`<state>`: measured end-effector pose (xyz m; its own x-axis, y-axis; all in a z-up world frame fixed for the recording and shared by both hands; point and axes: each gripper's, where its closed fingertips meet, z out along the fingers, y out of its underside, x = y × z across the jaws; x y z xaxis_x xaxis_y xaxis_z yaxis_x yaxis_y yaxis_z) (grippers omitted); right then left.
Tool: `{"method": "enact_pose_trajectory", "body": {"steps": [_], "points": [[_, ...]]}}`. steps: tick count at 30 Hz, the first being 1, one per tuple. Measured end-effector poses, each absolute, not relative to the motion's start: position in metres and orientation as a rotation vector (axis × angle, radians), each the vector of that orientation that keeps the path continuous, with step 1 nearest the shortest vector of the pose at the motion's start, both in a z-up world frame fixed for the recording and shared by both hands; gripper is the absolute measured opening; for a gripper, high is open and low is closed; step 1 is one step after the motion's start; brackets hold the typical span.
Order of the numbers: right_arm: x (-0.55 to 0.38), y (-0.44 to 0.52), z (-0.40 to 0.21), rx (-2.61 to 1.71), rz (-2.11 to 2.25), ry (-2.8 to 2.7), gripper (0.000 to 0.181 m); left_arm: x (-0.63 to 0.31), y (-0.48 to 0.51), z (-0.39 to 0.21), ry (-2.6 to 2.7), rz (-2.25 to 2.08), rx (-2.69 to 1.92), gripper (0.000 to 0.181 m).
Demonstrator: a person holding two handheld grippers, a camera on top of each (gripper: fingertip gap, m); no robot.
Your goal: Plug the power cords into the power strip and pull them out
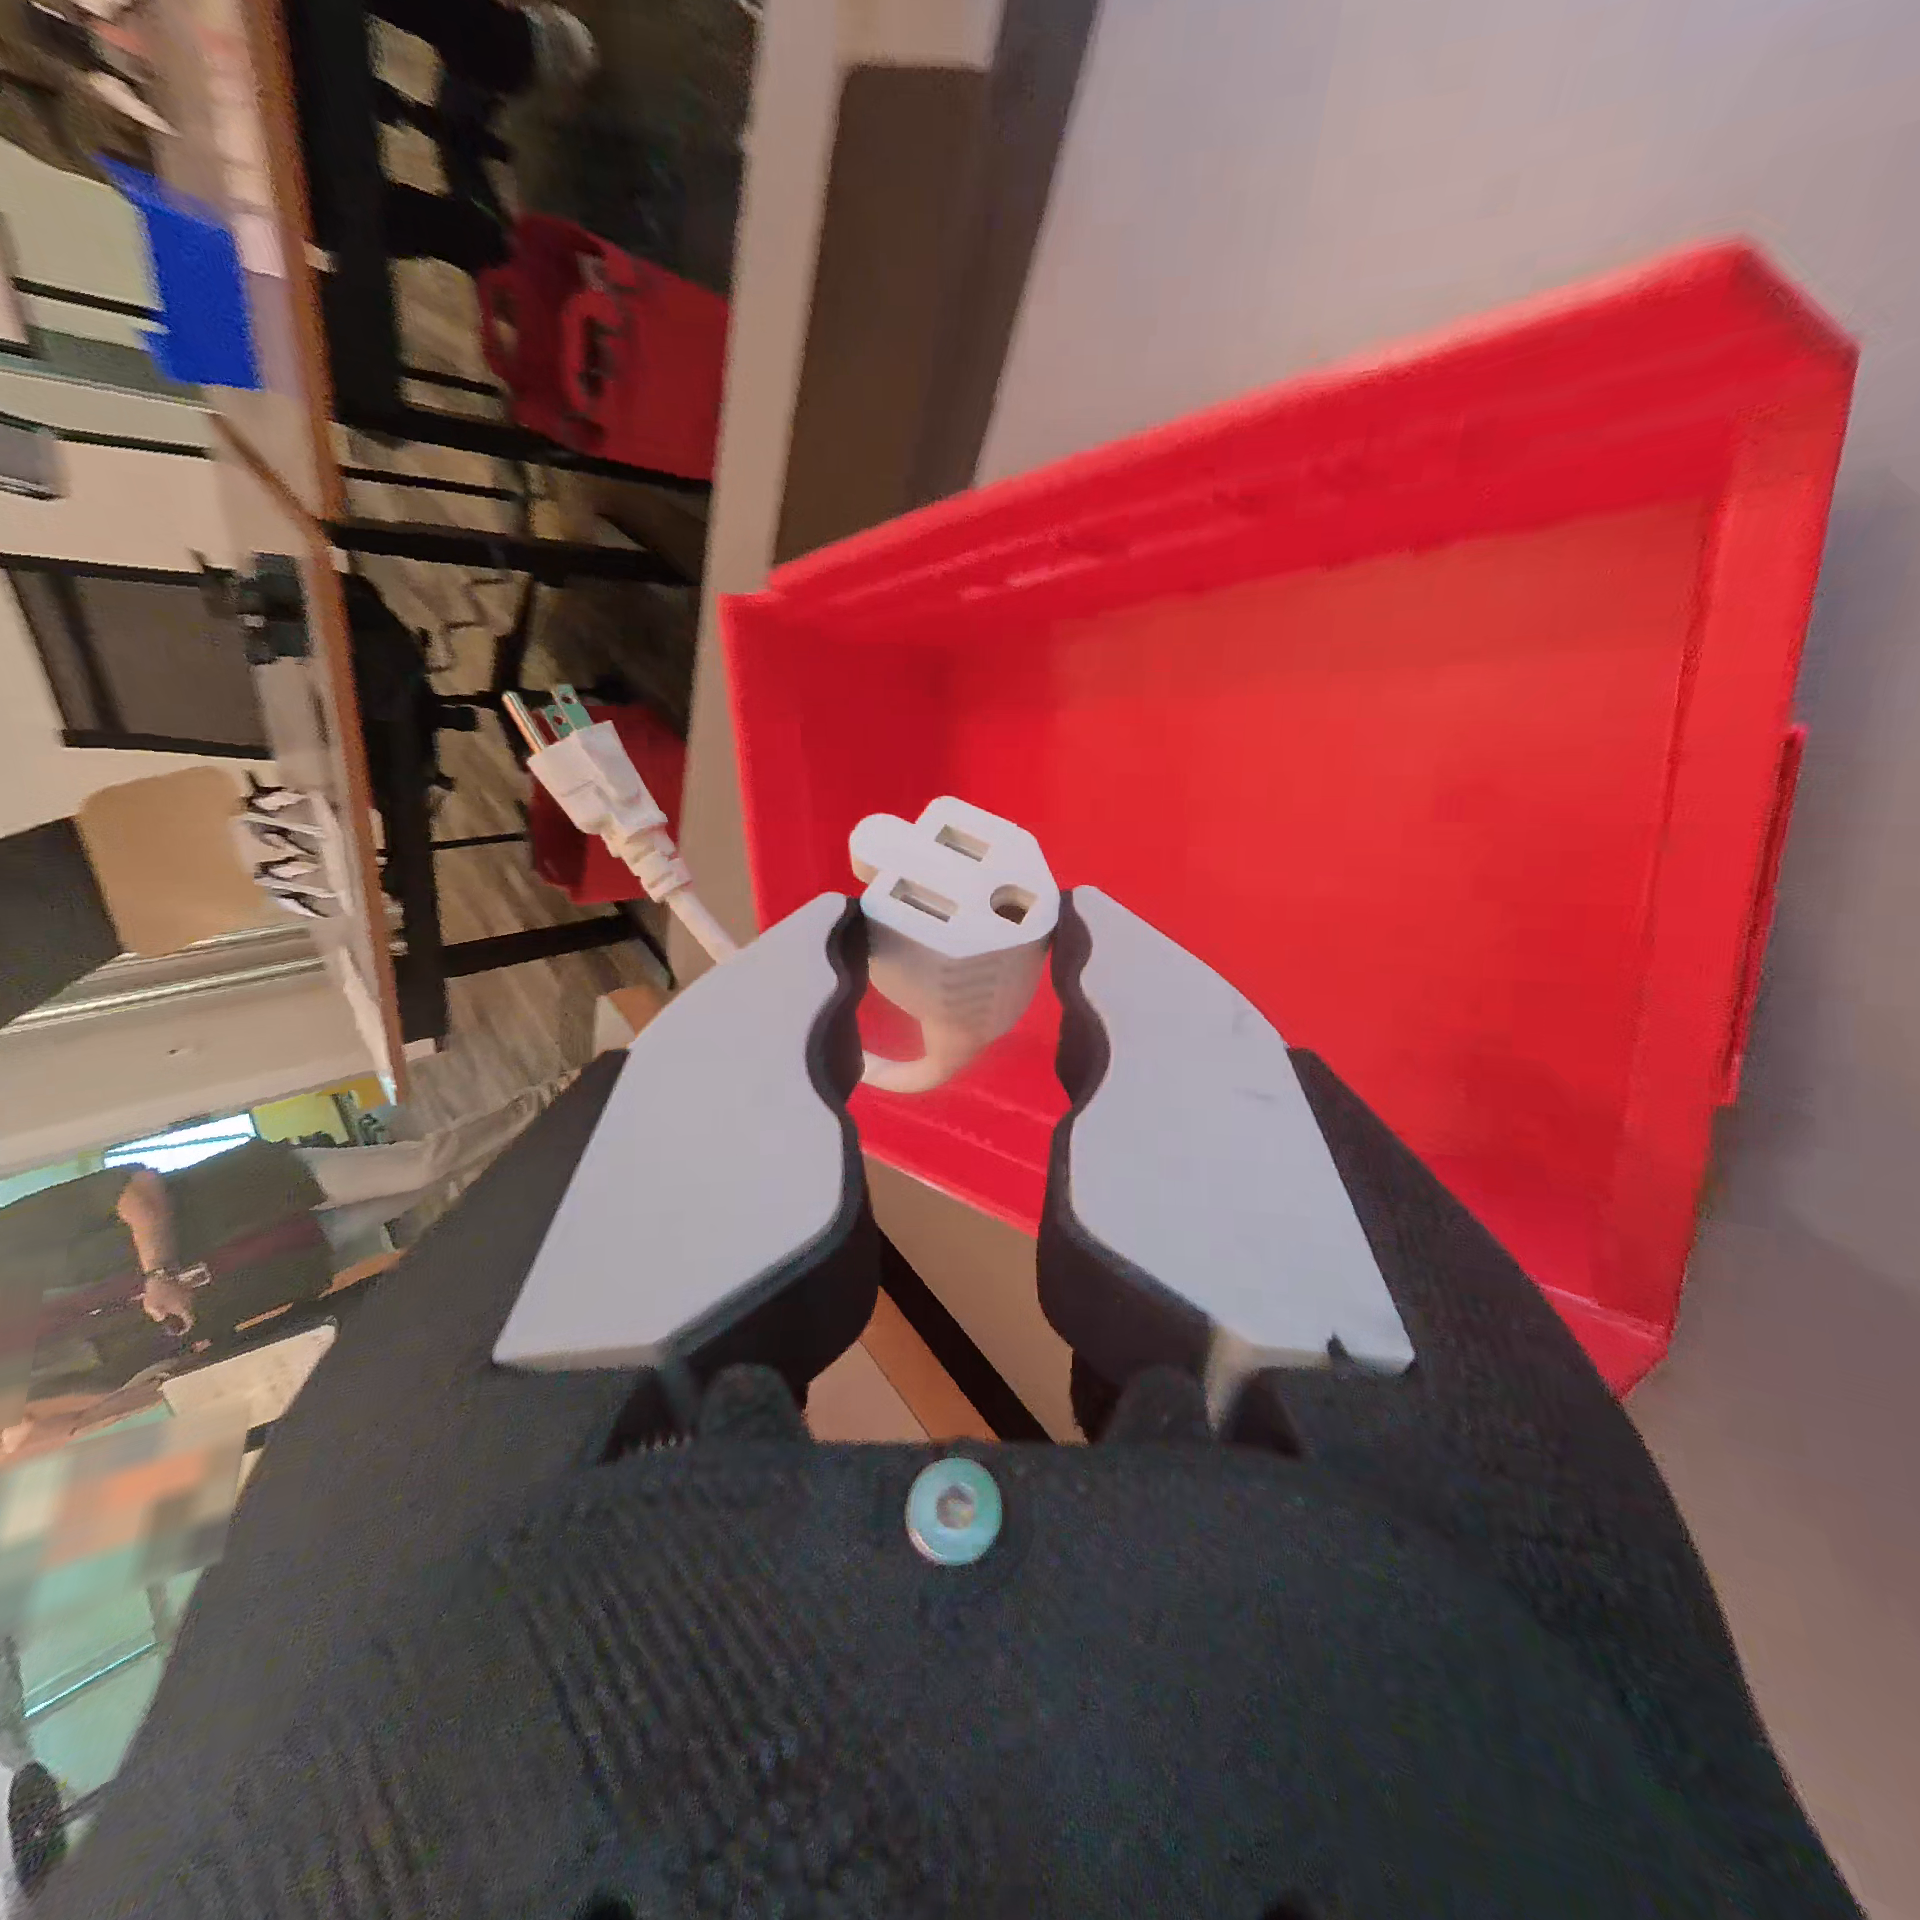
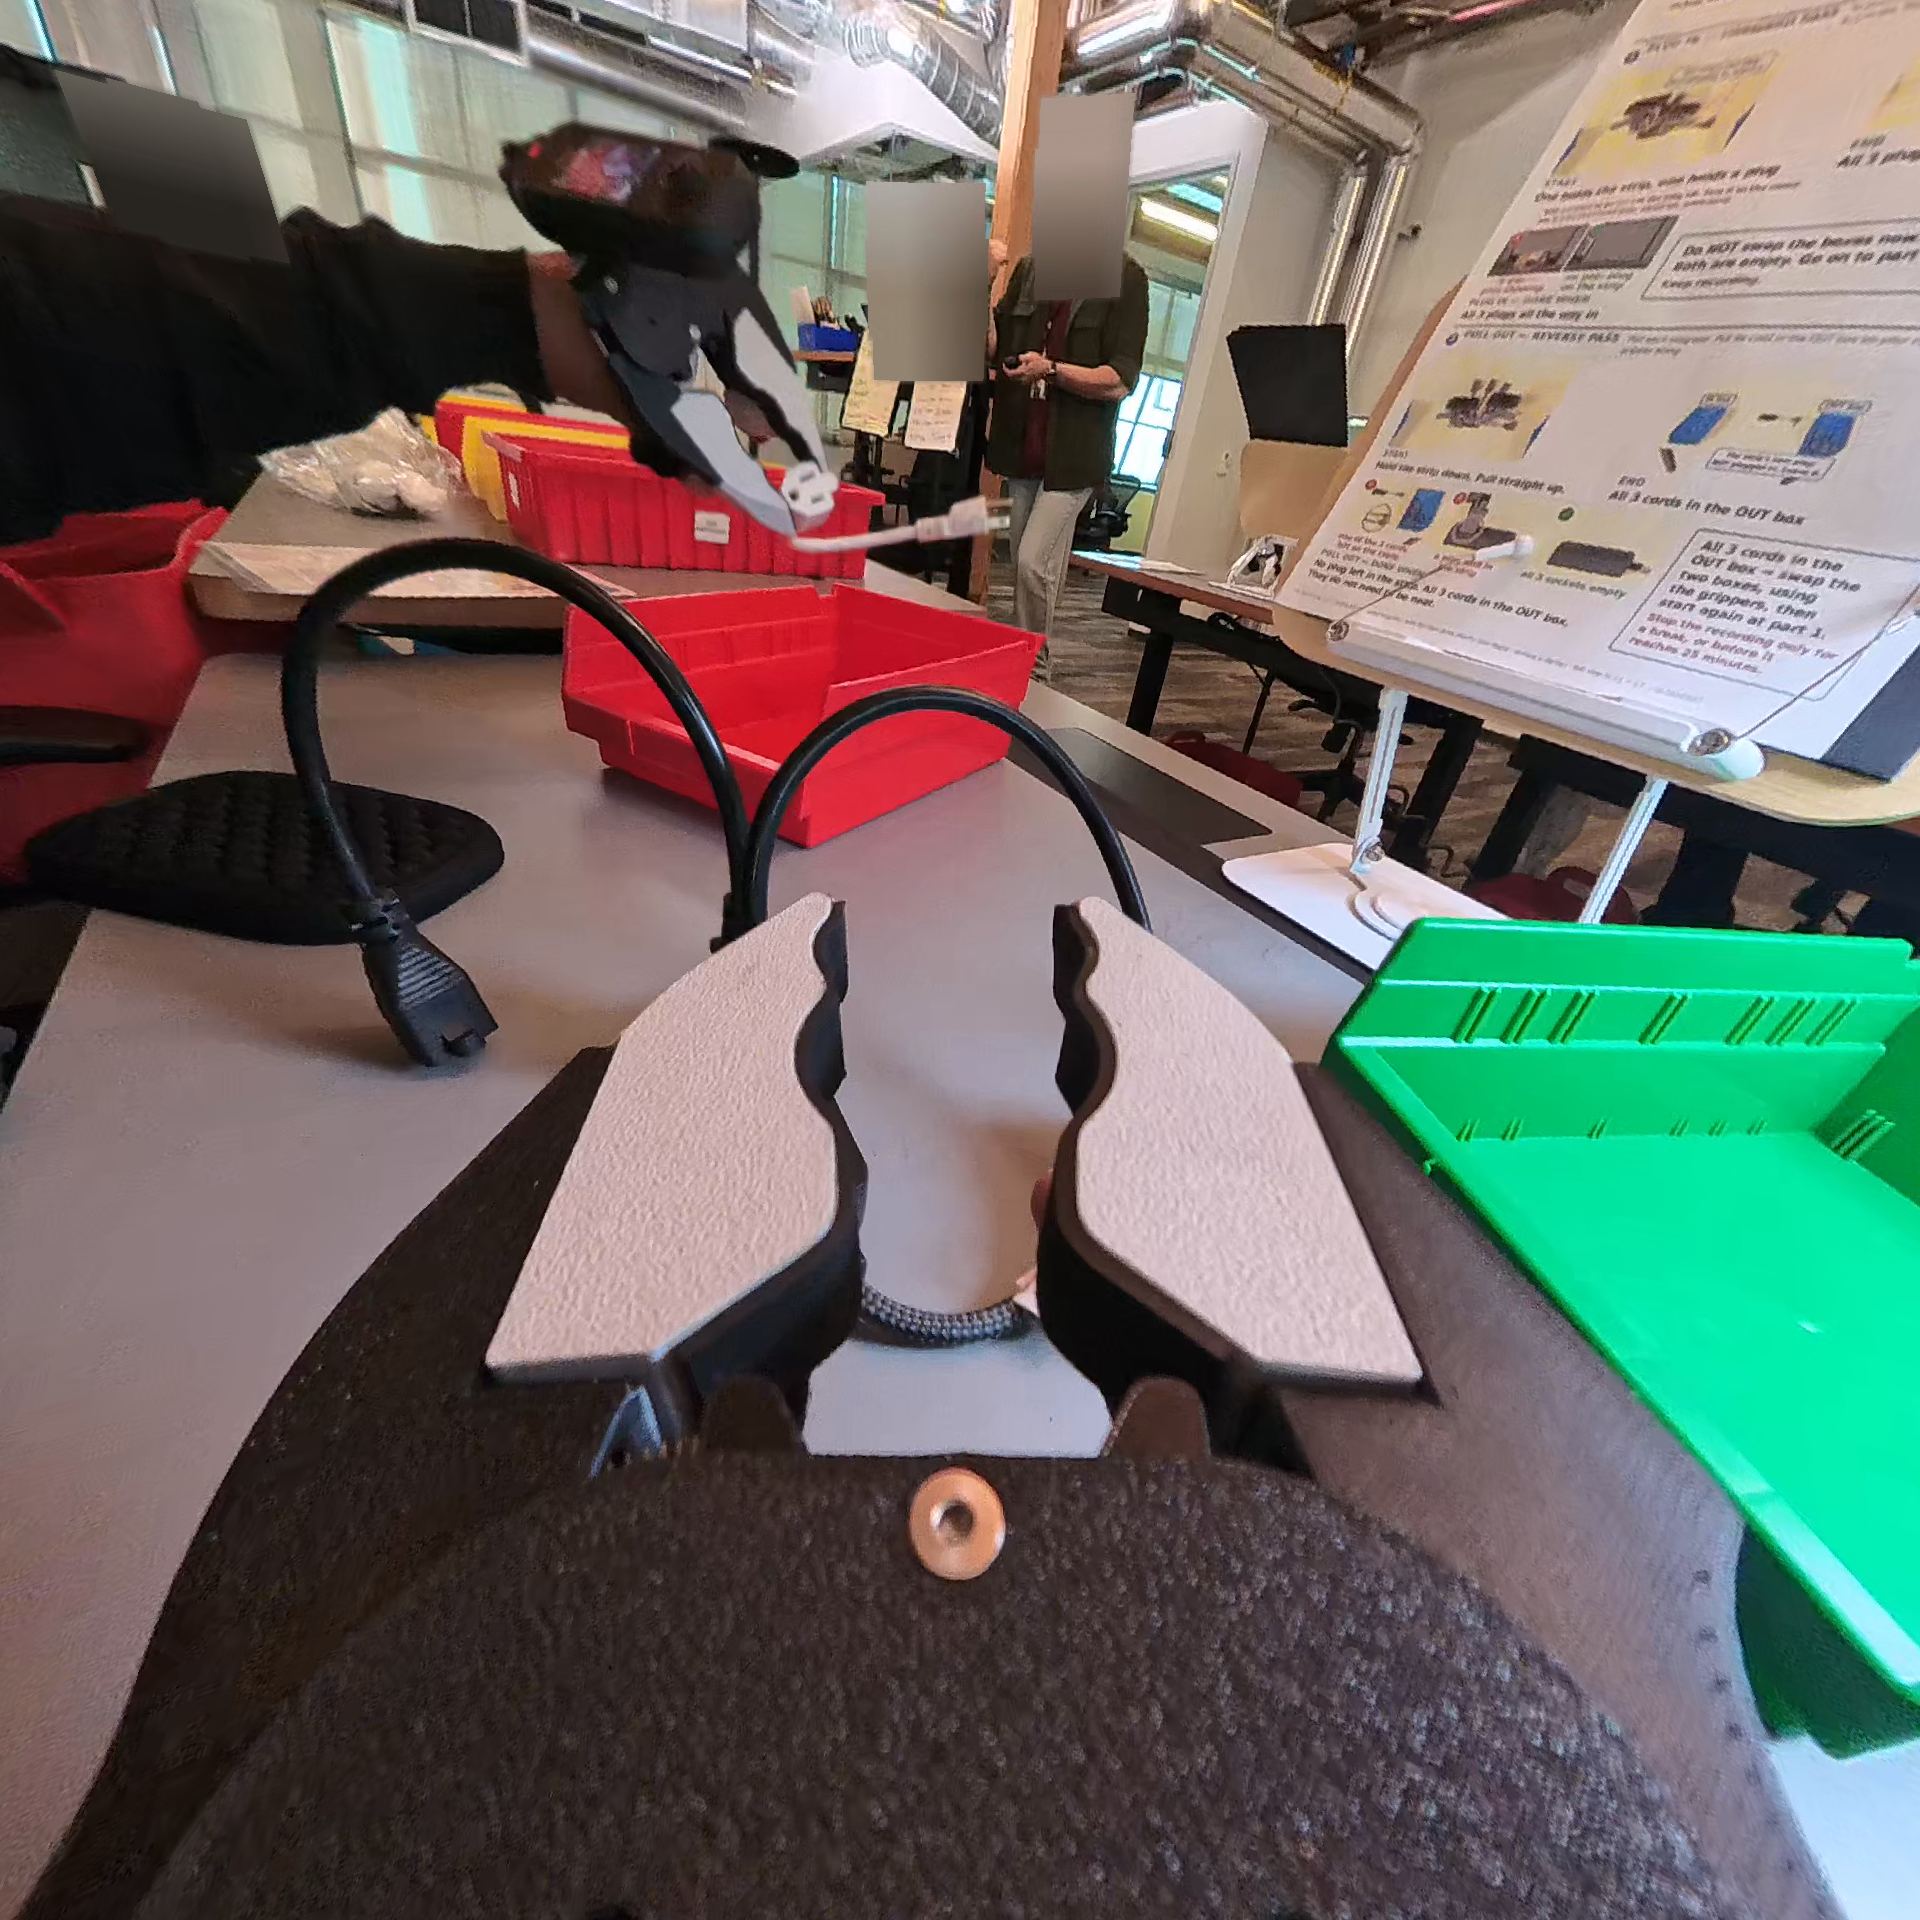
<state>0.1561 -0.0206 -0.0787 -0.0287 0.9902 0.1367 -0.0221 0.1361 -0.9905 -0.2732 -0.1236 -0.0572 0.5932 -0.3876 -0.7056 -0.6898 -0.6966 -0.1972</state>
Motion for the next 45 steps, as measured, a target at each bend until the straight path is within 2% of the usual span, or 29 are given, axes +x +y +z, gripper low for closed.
{"method": "enact_pose_trajectory", "body": {"steps": [6, 14, 16, 18, 21, 25, 33, 37, 39, 41, 45], "points": [[0.149, -0.032, -0.063, -1.043, 1.155, -1.271, 0.038, -0.21, -0.117, 0.016, 0.732, 0.759, -2.019, 0.034], [0.112, -0.05, -0.024, -0.905, 1.012, -1.374, 0.037, -0.063, -0.118, 0.088, 0.63, 0.003, -1.49, 0.034], [0.098, -0.048, -0.018, -0.863, 0.916, -1.428, 0.03, -0.034, -0.118, 0.098, 0.615, -0.178, -1.389, 0.034], [0.085, -0.043, -0.013, -0.846, 0.83, -1.474, 0.029, -0.011, -0.117, 0.106, 0.599, -0.326, -1.309, 0.034], [0.067, -0.029, -0.008, -0.823, 0.647, -1.511, 0.045, 0.012, -0.109, 0.111, 0.558, -0.514, -1.258, 0.034], [0.044, -0.03, -0.008, -0.719, 0.473, -1.541, 0.045, 0.028, -0.094, 0.11, 0.481, -0.633, -1.236, 0.034], [-0.003, -0.045, -0.026, -0.669, 0.398, -1.634, 0.046, 0.049, -0.089, 0.114, 0.479, -0.745, -1.217, 0.034], [-0.014, -0.037, -0.036, -0.608, 0.166, -1.686, 0.04, 0.053, -0.097, 0.115, 0.494, -0.775, -1.217, 0.034], [-0.018, -0.036, -0.04, -0.585, 0.106, -1.708, 0.032, 0.052, -0.098, 0.114, 0.495, -0.772, -1.228, 0.034], [-0.02, -0.042, -0.041, -0.549, 0.093, -1.713, 0.016, 0.053, -0.098, 0.112, 0.497, -0.786, -1.238, 0.034], [-0.022, -0.05, -0.05, -0.548, 0.1, -1.764, 0.013, 0.044, -0.089, 0.109, 0.446, -0.794, -1.259, 0.034]]}}
